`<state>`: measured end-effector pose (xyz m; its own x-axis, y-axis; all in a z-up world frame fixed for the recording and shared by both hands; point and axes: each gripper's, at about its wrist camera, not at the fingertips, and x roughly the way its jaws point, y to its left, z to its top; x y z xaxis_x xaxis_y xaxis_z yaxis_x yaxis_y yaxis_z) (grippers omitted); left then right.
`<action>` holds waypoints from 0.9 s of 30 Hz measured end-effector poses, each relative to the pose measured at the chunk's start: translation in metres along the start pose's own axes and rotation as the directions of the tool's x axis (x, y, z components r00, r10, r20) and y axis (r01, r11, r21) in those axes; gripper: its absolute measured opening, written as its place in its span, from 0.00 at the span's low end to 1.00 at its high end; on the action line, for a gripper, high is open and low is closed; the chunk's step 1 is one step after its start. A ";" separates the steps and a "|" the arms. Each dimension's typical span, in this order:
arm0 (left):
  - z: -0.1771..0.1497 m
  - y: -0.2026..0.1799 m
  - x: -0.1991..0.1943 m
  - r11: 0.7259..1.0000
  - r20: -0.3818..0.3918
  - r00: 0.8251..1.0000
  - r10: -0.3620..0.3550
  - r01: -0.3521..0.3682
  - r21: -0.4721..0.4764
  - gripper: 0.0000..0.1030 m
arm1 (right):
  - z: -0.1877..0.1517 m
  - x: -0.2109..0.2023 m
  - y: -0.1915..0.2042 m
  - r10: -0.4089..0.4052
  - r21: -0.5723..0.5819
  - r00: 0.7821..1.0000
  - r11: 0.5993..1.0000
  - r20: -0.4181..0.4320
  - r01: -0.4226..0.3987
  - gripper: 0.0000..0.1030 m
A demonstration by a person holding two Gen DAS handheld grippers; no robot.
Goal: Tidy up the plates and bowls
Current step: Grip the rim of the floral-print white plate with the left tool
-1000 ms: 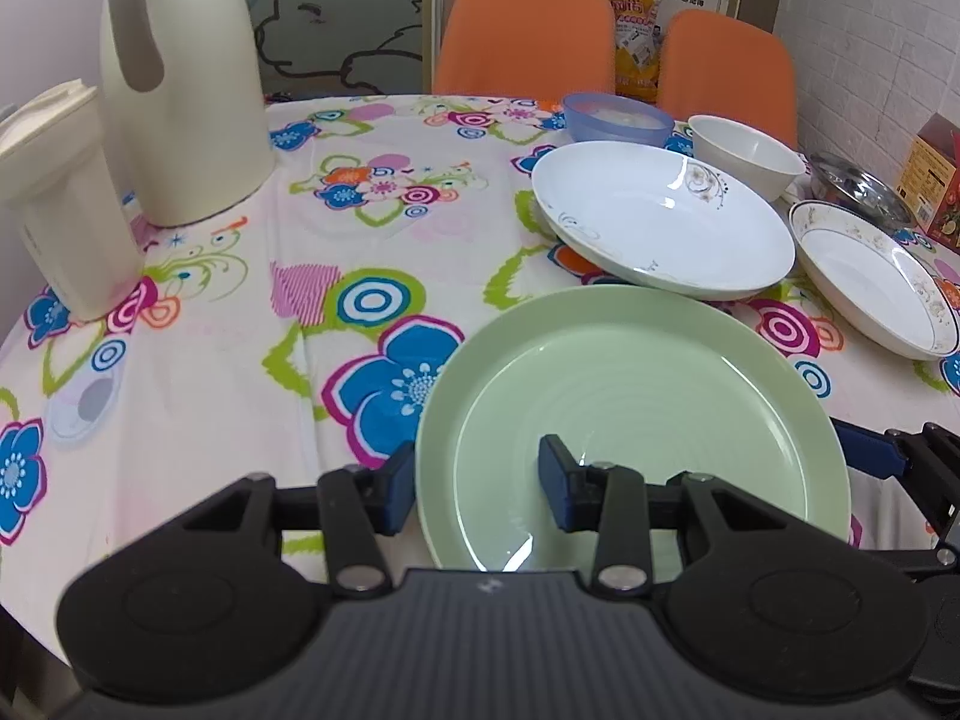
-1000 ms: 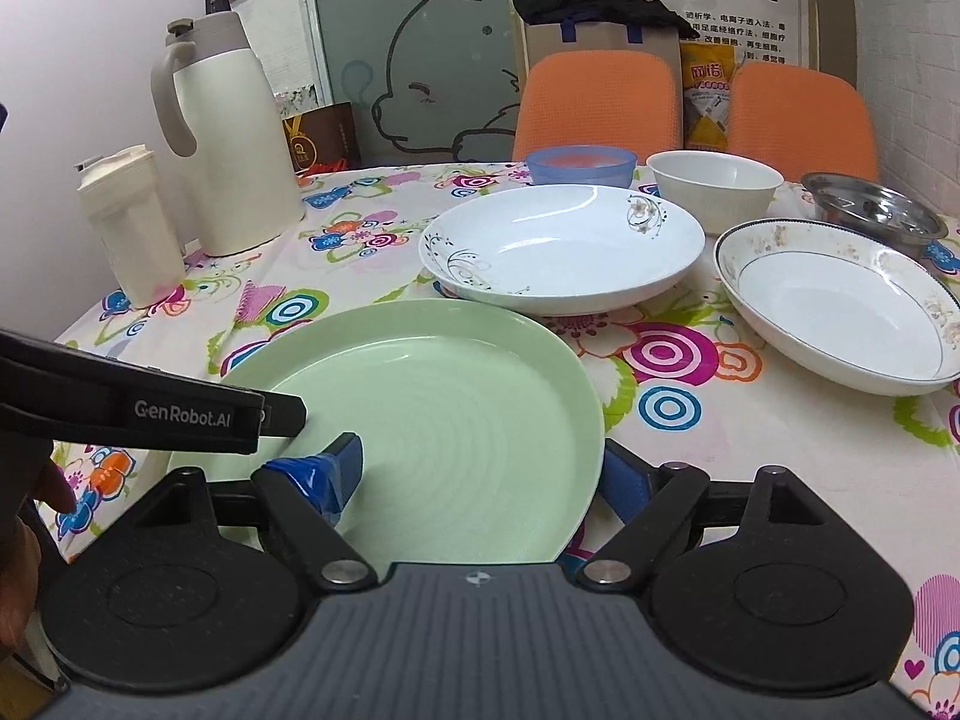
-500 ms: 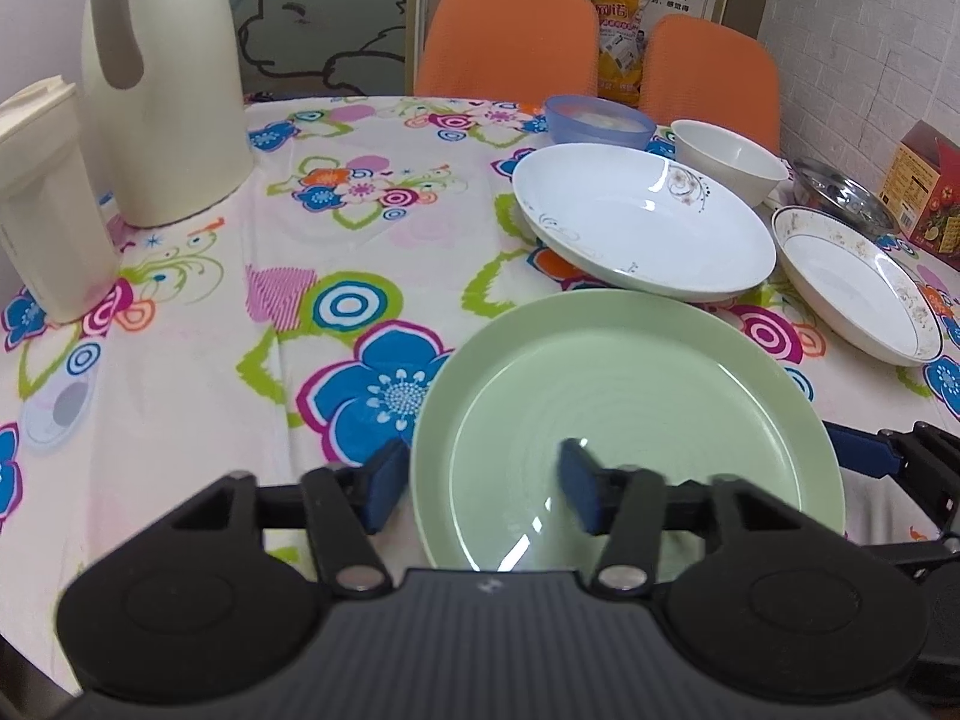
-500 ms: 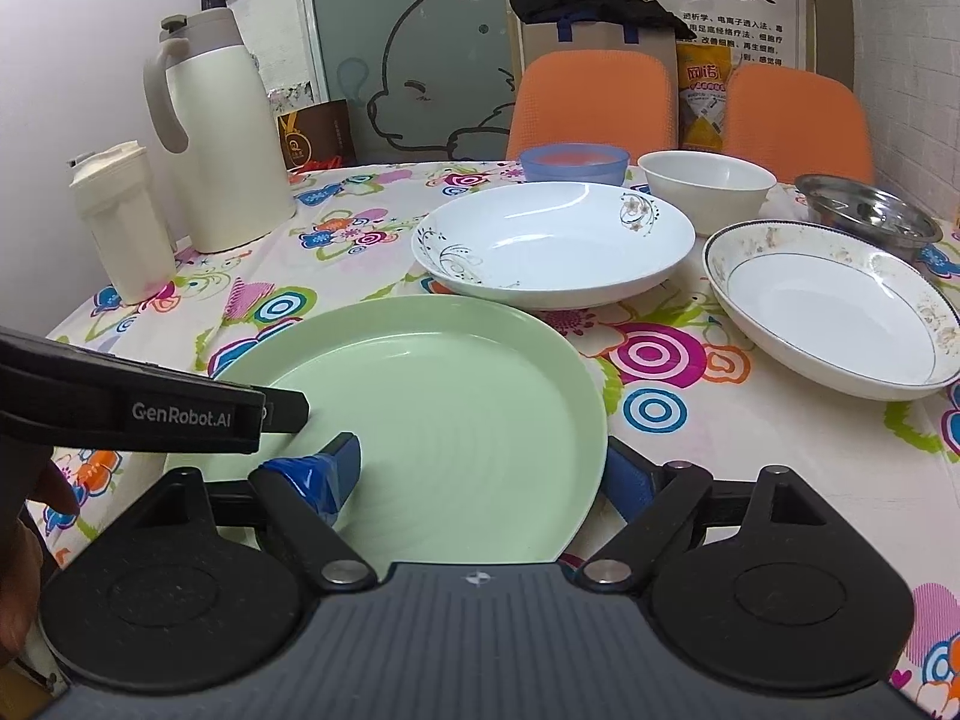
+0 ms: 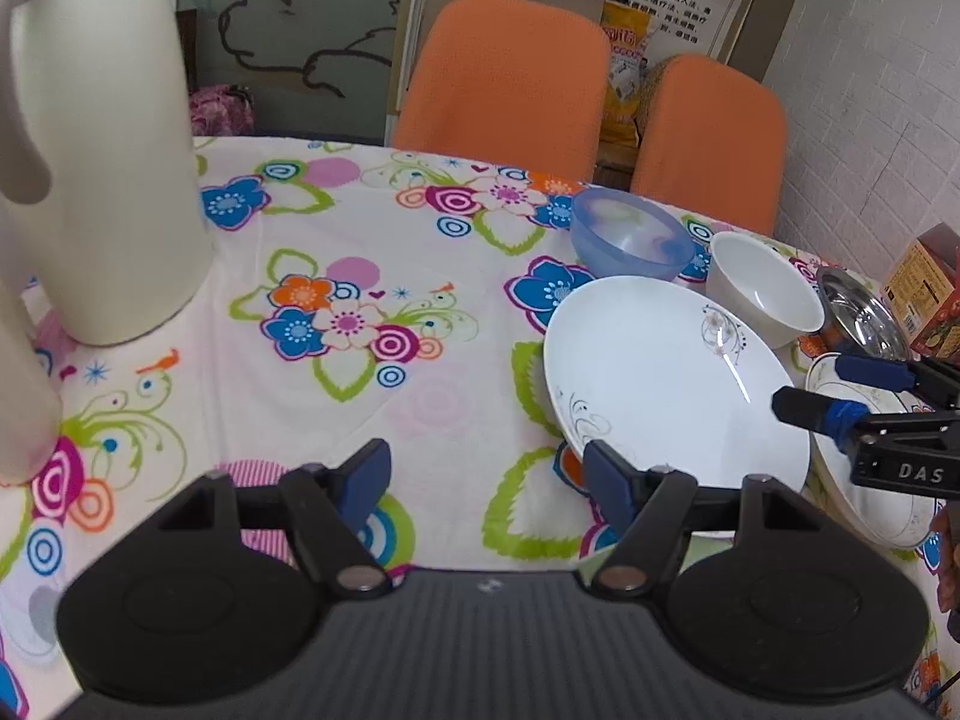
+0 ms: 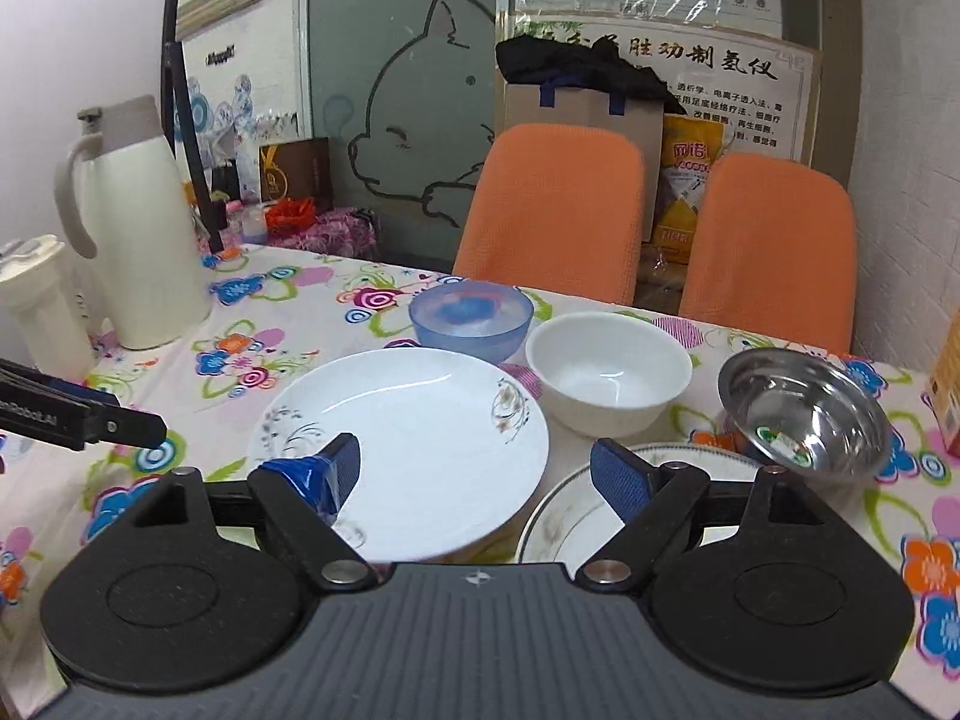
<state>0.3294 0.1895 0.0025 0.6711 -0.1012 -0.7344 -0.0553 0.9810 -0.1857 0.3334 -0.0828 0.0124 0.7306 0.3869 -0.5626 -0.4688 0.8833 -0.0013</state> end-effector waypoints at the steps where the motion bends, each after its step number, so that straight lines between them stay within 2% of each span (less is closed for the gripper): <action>1: 0.002 0.000 0.005 1.000 -0.004 1.000 -0.001 0.001 0.000 0.69 | 0.003 0.016 -0.004 0.006 0.003 0.999 1.000 -0.043 -0.006 0.69; 4: 0.005 0.002 0.015 1.000 -0.008 1.000 -0.014 0.014 0.008 0.69 | 0.005 0.051 -0.010 0.055 0.025 0.991 0.998 -0.123 -0.053 0.69; 7: 0.008 0.007 0.023 1.000 -0.021 1.000 -0.014 0.014 0.005 0.69 | 0.008 0.070 -0.003 0.065 0.003 0.985 0.998 -0.158 -0.065 0.70; 10: 0.009 0.013 0.026 1.000 -0.023 1.000 -0.017 0.017 0.000 0.69 | 0.009 0.082 0.006 0.025 -0.019 0.979 0.999 -0.202 -0.029 0.71; 14: 0.010 0.019 0.029 1.000 -0.020 1.000 -0.011 0.011 -0.008 0.69 | 0.012 0.085 0.014 0.000 0.003 0.982 1.000 -0.189 0.000 0.71; 19: 0.010 0.022 0.031 0.999 -0.023 1.000 -0.021 0.021 -0.025 0.69 | 0.020 0.092 0.023 0.078 0.031 0.984 0.997 -0.162 -0.074 0.70; 23: 0.016 0.008 0.039 0.999 -0.019 0.999 -0.048 0.048 -0.003 0.70 | 0.010 0.080 0.017 0.046 0.063 0.991 0.997 -0.122 -0.038 0.69; 27: 0.018 -0.009 0.055 0.998 -0.042 0.998 -0.044 0.046 0.038 0.69 | 0.001 0.075 0.015 0.072 0.097 0.989 0.993 -0.128 -0.060 0.69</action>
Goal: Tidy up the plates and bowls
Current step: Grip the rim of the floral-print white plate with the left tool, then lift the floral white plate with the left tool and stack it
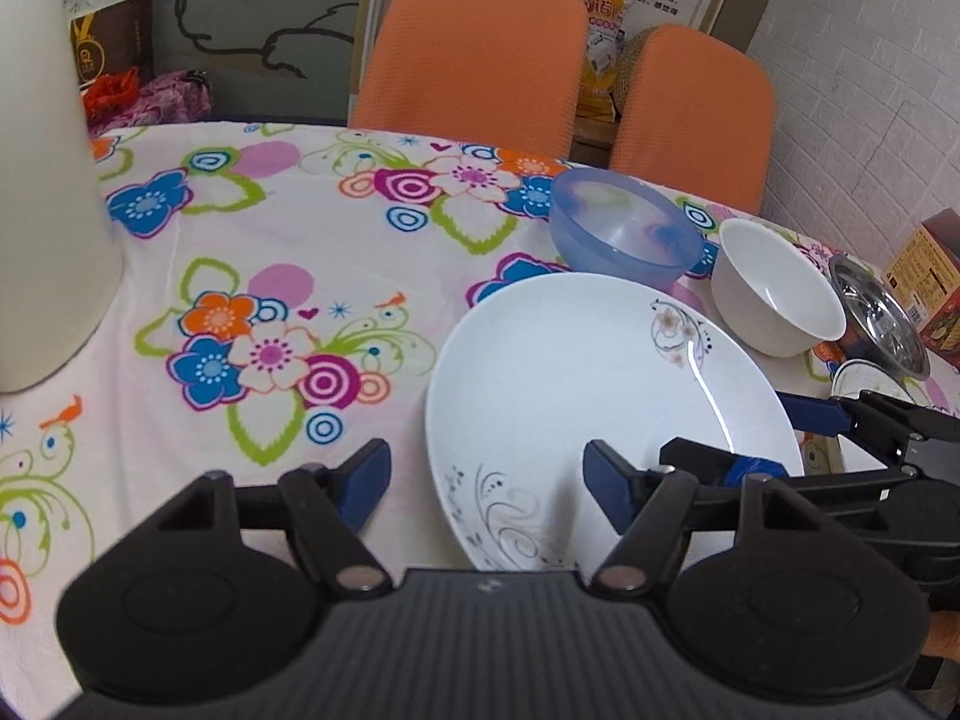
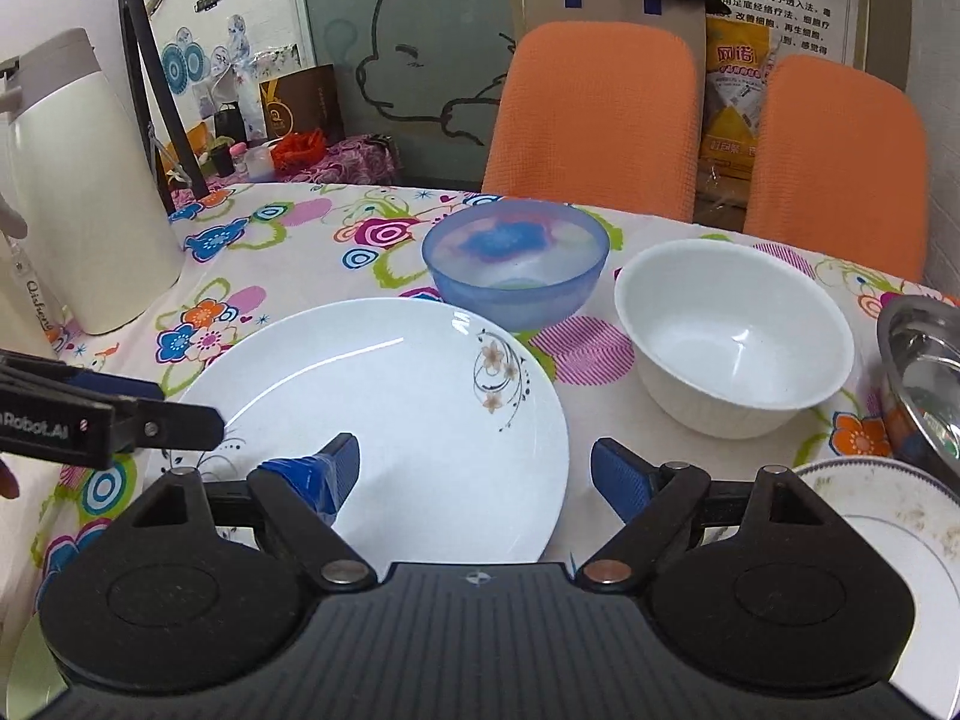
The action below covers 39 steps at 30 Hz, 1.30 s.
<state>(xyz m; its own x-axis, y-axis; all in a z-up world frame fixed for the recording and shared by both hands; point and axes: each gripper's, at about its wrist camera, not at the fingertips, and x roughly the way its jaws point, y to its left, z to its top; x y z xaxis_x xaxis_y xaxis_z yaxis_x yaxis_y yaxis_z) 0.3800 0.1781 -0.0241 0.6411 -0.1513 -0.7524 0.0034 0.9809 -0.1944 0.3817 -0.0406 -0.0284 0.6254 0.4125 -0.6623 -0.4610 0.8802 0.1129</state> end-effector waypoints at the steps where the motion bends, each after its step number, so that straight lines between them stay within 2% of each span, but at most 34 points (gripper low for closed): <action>1: 0.000 -0.001 0.003 1.000 0.001 1.000 0.017 -0.017 0.006 0.69 | -0.001 0.001 0.000 0.008 0.007 1.000 1.000 -0.002 -0.008 0.69; 4: 0.000 0.001 0.007 1.000 -0.003 1.000 0.018 -0.018 0.004 0.69 | -0.007 0.007 0.000 0.033 0.038 0.999 0.999 -0.020 -0.032 0.71; 10: -0.004 -0.008 0.011 0.996 0.017 0.998 0.056 -0.057 0.066 0.69 | -0.016 0.007 0.009 0.011 -0.049 1.000 0.999 0.008 -0.011 0.71; 16: -0.009 -0.011 0.011 0.994 0.040 0.997 0.068 -0.071 0.078 0.68 | -0.025 0.001 0.008 0.021 -0.060 0.998 0.998 0.057 -0.018 0.71; 18: -0.009 -0.012 0.010 0.995 0.051 0.997 0.065 -0.069 0.070 0.60 | -0.024 0.001 0.009 0.042 -0.060 0.997 0.997 0.060 -0.039 0.72; 19: -0.009 -0.013 0.009 0.996 0.058 0.997 0.060 -0.064 0.067 0.51 | -0.025 0.002 0.010 0.046 -0.069 0.996 0.997 0.071 -0.042 0.70; 22: -0.007 -0.018 0.010 0.995 0.053 0.995 0.081 -0.084 0.056 0.48 | -0.026 0.004 0.013 0.037 -0.095 0.995 0.995 0.089 -0.029 0.70; 24: -0.003 -0.019 0.007 0.996 0.018 0.996 0.090 -0.090 0.025 0.44 | -0.025 0.004 0.013 0.033 -0.090 0.996 0.996 0.087 -0.025 0.69; 25: -0.001 -0.020 0.002 0.995 0.019 0.995 0.094 -0.094 0.020 0.39 | -0.022 0.004 0.013 0.029 -0.077 0.997 0.997 0.073 -0.023 0.68; 28: 0.003 -0.030 -0.027 0.993 0.075 0.992 0.105 -0.109 0.052 0.38 | -0.016 -0.003 0.012 0.041 -0.020 0.998 0.999 0.053 -0.040 0.68; 33: 0.004 -0.041 -0.079 0.995 0.140 0.987 0.079 -0.087 0.048 0.38 | -0.006 -0.051 0.027 0.036 -0.026 0.988 0.999 0.152 -0.032 0.68; 39: -0.033 -0.050 -0.122 0.993 0.152 0.986 0.072 -0.085 0.086 0.39 | -0.016 -0.102 0.043 0.048 -0.028 0.980 0.999 0.194 -0.043 0.68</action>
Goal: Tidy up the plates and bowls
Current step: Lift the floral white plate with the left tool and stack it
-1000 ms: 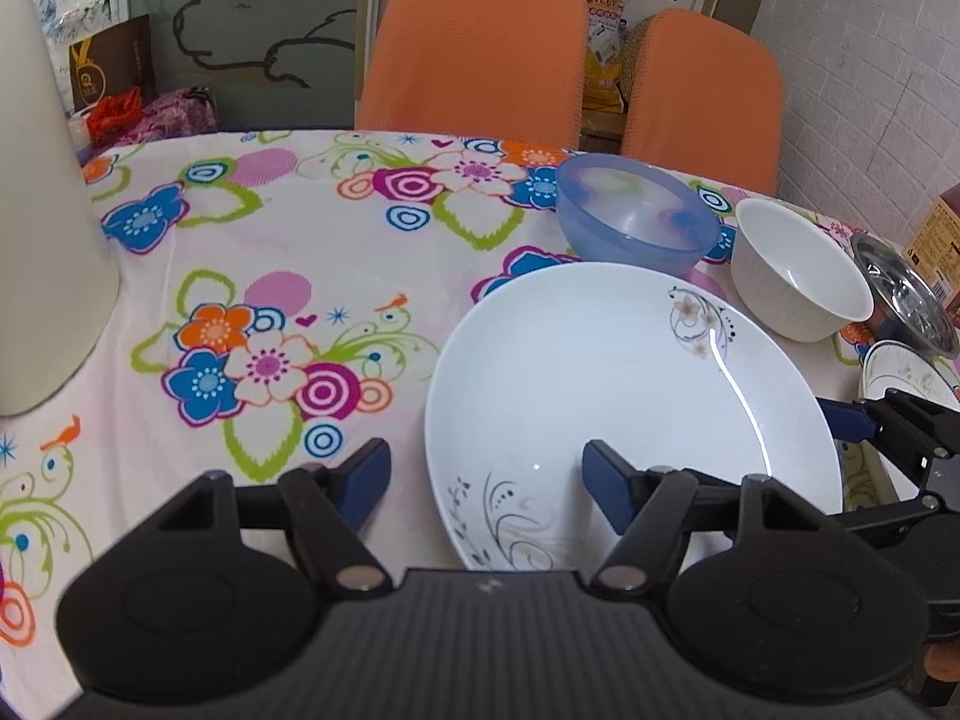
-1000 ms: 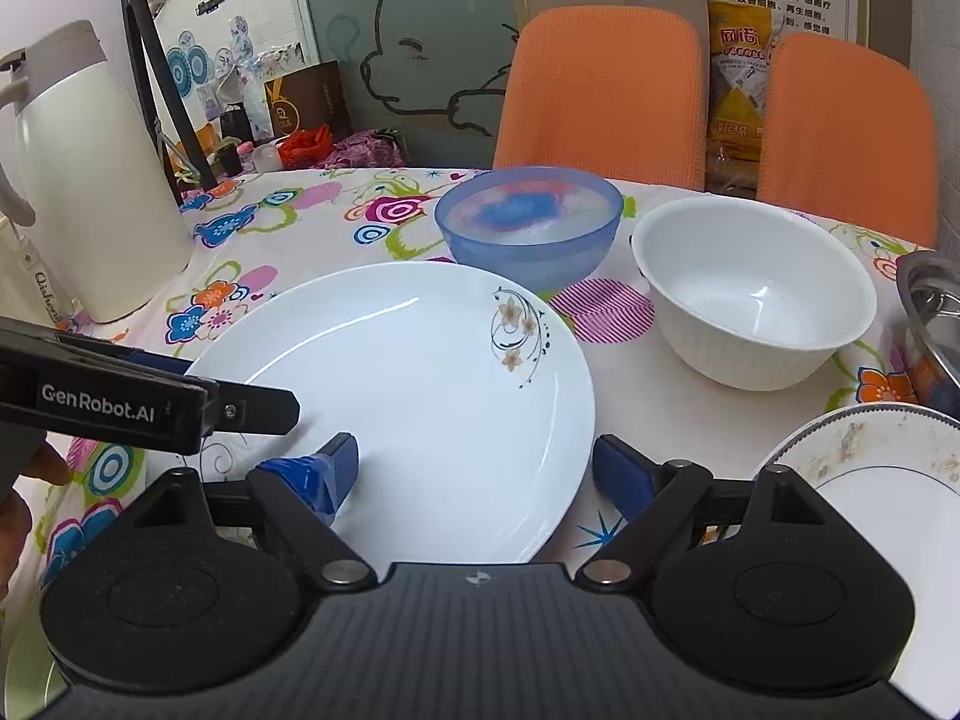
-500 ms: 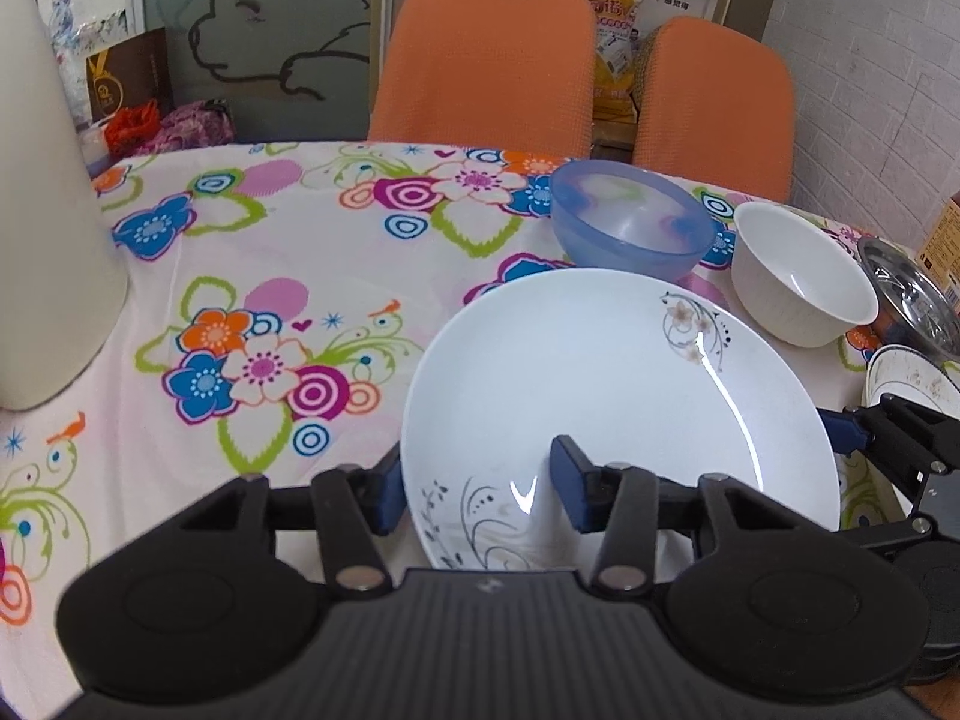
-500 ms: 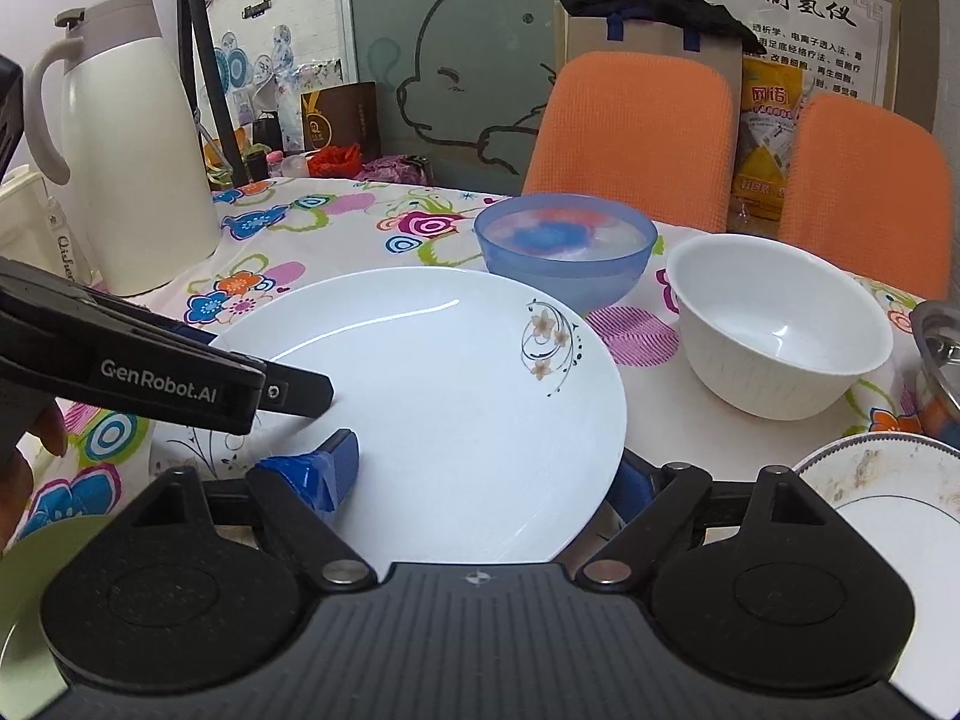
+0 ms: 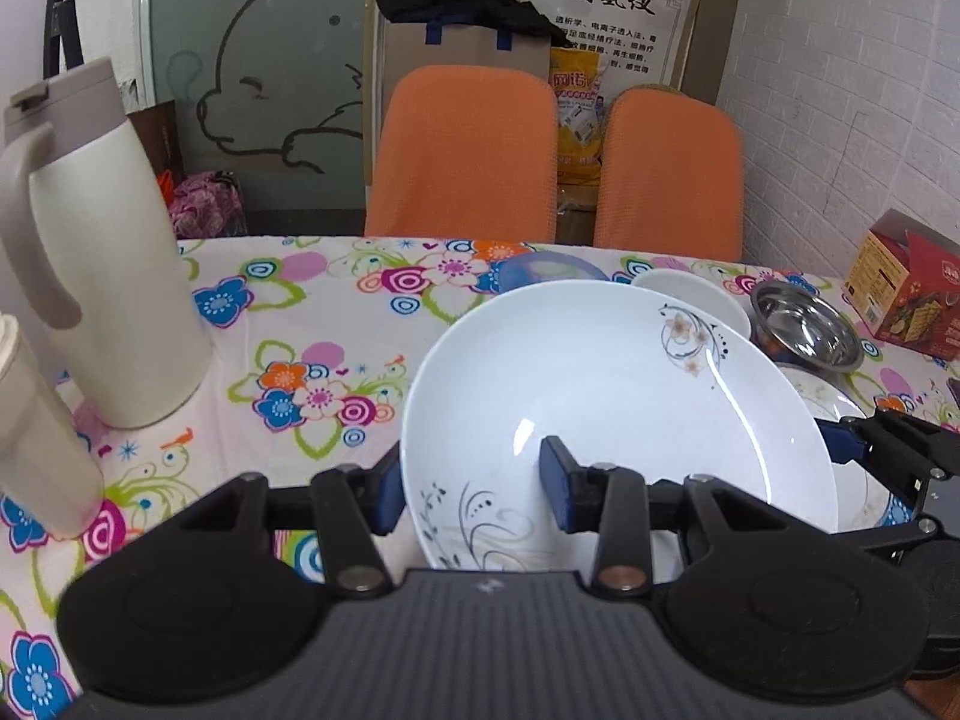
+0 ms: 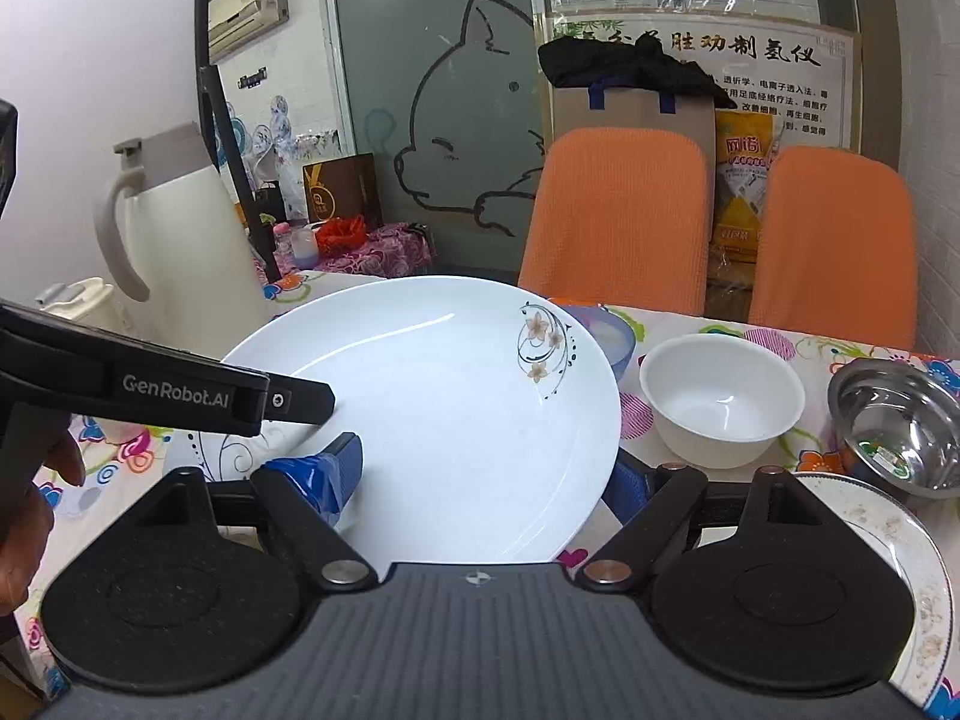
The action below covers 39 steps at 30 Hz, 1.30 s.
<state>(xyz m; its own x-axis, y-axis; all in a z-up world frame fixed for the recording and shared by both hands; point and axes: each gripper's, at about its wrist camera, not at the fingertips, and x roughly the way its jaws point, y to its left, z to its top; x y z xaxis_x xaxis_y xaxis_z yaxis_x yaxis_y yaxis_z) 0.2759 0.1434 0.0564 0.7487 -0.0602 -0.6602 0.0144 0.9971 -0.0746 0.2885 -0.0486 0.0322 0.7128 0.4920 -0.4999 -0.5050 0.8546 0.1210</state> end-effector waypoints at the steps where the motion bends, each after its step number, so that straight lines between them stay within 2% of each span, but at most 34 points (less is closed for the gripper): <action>1: -0.008 0.000 -0.004 1.000 -0.007 1.000 -0.001 0.001 -0.001 0.39 | -0.005 -0.007 0.003 0.001 0.000 1.000 1.000 -0.001 -0.001 0.68; 4: -0.036 0.001 -0.011 1.000 -0.042 0.999 0.000 0.000 -0.008 0.39 | -0.025 -0.021 0.014 0.003 0.007 1.000 1.000 -0.016 -0.003 0.68; 9: -0.081 0.009 -0.014 0.999 -0.093 0.995 -0.021 0.017 -0.047 0.39 | -0.063 -0.033 0.026 0.022 0.085 0.999 0.996 -0.047 -0.018 0.68; 15: -0.103 0.013 -0.017 0.999 -0.090 0.996 -0.013 0.009 -0.043 0.39 | -0.093 -0.047 0.049 0.010 0.094 0.999 0.996 -0.044 -0.005 0.68; 20: -0.111 0.010 -0.016 1.000 -0.047 0.999 0.011 -0.011 -0.005 0.39 | -0.103 -0.040 0.054 -0.013 0.063 0.999 0.998 -0.043 0.015 0.68; 24: -0.115 0.017 -0.006 1.000 -0.068 0.998 -0.002 0.001 -0.017 0.39 | -0.108 -0.036 0.051 -0.002 0.082 0.999 0.997 -0.042 0.006 0.68; 27: -0.118 0.019 -0.005 1.000 -0.054 0.998 -0.018 0.017 -0.020 0.38 | -0.111 -0.036 0.050 -0.002 0.089 1.000 0.996 -0.029 0.005 0.66; 28: -0.118 0.019 -0.006 1.000 -0.045 0.999 -0.017 0.016 -0.021 0.40 | -0.111 -0.038 0.049 -0.002 0.093 1.000 0.996 -0.018 0.004 0.67; 29: -0.117 0.019 -0.008 1.000 -0.034 0.999 -0.009 0.008 -0.025 0.50 | -0.111 -0.038 0.049 -0.007 0.104 1.000 0.995 -0.018 0.009 0.66; 31: -0.114 0.021 -0.014 1.000 -0.001 1.000 0.001 -0.001 -0.030 0.59 | -0.110 -0.040 0.046 0.001 0.124 1.000 0.992 -0.013 0.000 0.67; 33: -0.108 0.023 -0.023 0.999 0.035 0.999 0.013 -0.011 -0.040 0.61 | -0.110 -0.043 0.045 -0.004 0.144 1.000 0.990 0.004 0.003 0.67; 39: -0.087 0.013 -0.035 1.000 0.067 0.998 0.009 -0.007 -0.025 0.64 | -0.100 -0.060 0.031 -0.036 0.216 0.994 0.976 0.102 0.013 0.68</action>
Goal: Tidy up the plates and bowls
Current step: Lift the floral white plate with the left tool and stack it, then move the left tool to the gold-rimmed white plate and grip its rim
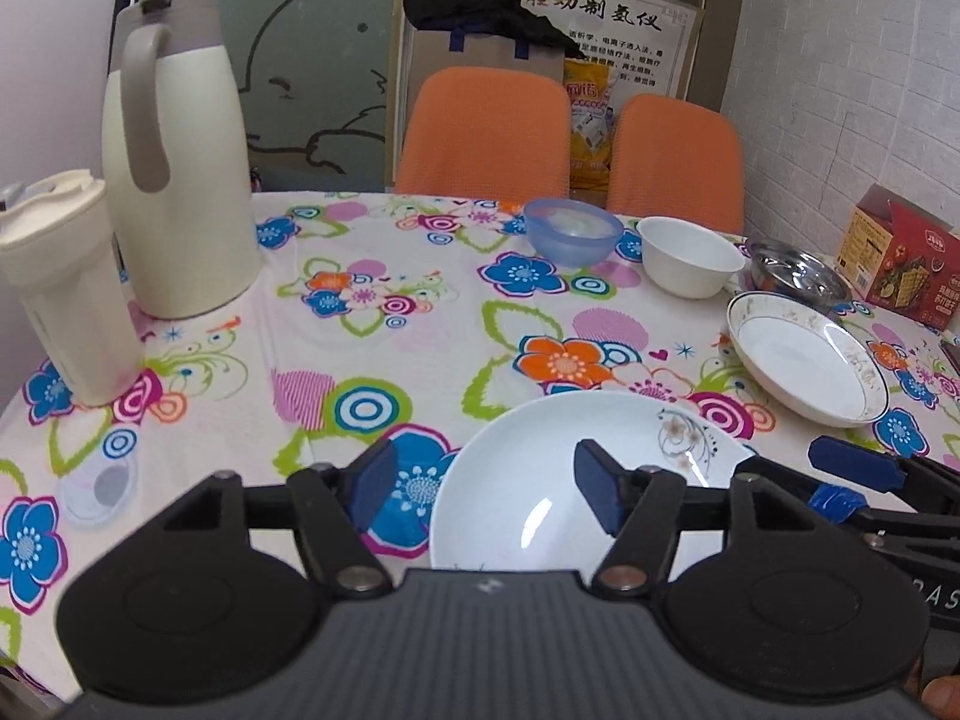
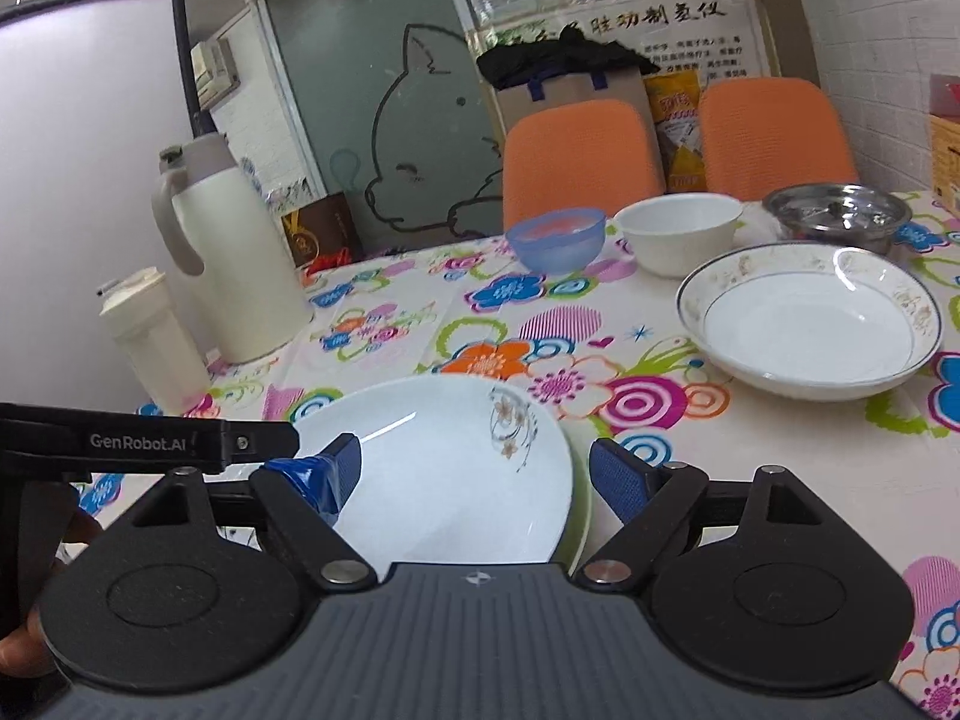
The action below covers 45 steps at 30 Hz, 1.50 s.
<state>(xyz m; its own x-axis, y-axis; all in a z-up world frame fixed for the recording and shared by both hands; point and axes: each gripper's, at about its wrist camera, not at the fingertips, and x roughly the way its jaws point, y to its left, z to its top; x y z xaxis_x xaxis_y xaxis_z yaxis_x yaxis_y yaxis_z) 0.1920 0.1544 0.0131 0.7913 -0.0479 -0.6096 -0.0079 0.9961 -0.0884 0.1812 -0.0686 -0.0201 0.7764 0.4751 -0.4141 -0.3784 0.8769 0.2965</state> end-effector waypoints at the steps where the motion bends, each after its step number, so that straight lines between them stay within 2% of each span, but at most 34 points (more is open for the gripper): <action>1: 0.001 -0.004 0.000 1.000 0.000 1.000 -0.005 0.005 0.009 0.65 | 0.003 -0.003 -0.001 0.000 -0.006 1.000 1.000 0.002 0.000 0.68; 5: 0.001 -0.028 0.009 0.998 -0.028 0.999 -0.030 0.032 0.058 0.65 | 0.006 -0.017 -0.013 -0.022 -0.040 1.000 0.999 0.005 0.022 0.69; 9: 0.003 -0.052 0.022 0.993 -0.062 0.996 -0.063 0.068 0.092 0.65 | 0.001 -0.035 -0.040 -0.097 -0.032 0.995 0.995 -0.019 0.096 0.69; 15: 0.013 -0.098 0.040 0.981 -0.071 0.994 -0.079 0.091 0.172 0.65 | 0.003 -0.062 -0.096 -0.234 0.033 0.972 0.971 -0.034 0.235 0.69; 20: 0.026 -0.125 0.055 0.971 -0.088 0.991 -0.097 0.114 0.210 0.65 | 0.009 -0.066 -0.134 -0.286 0.127 0.956 0.948 -0.068 0.293 0.70; 26: 0.043 -0.146 0.077 0.960 -0.105 0.991 -0.087 0.112 0.258 0.65 | 0.025 -0.054 -0.158 -0.278 0.139 0.957 0.948 -0.077 0.287 0.70; 32: 0.062 -0.162 0.112 0.950 -0.156 0.983 -0.096 0.137 0.279 0.65 | 0.050 -0.023 -0.179 -0.282 0.107 0.956 0.951 -0.081 0.290 0.70; 39: 0.082 -0.178 0.163 0.944 -0.261 0.955 -0.142 0.210 0.254 0.65 | 0.067 0.018 -0.206 -0.285 0.087 0.949 0.951 -0.136 0.298 0.70; 45: 0.089 -0.186 0.187 0.946 -0.298 0.942 -0.157 0.230 0.228 0.65 | 0.072 0.031 -0.209 -0.274 0.050 0.949 0.957 -0.158 0.285 0.70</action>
<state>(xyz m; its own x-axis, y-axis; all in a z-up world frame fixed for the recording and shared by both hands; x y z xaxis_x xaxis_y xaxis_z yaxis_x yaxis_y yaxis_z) 0.3962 -0.0328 -0.0140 0.5643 -0.2241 -0.7946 0.3144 0.9483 -0.0442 0.3210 -0.2423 -0.0333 0.7603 0.2223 -0.6104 -0.1161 0.9710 0.2090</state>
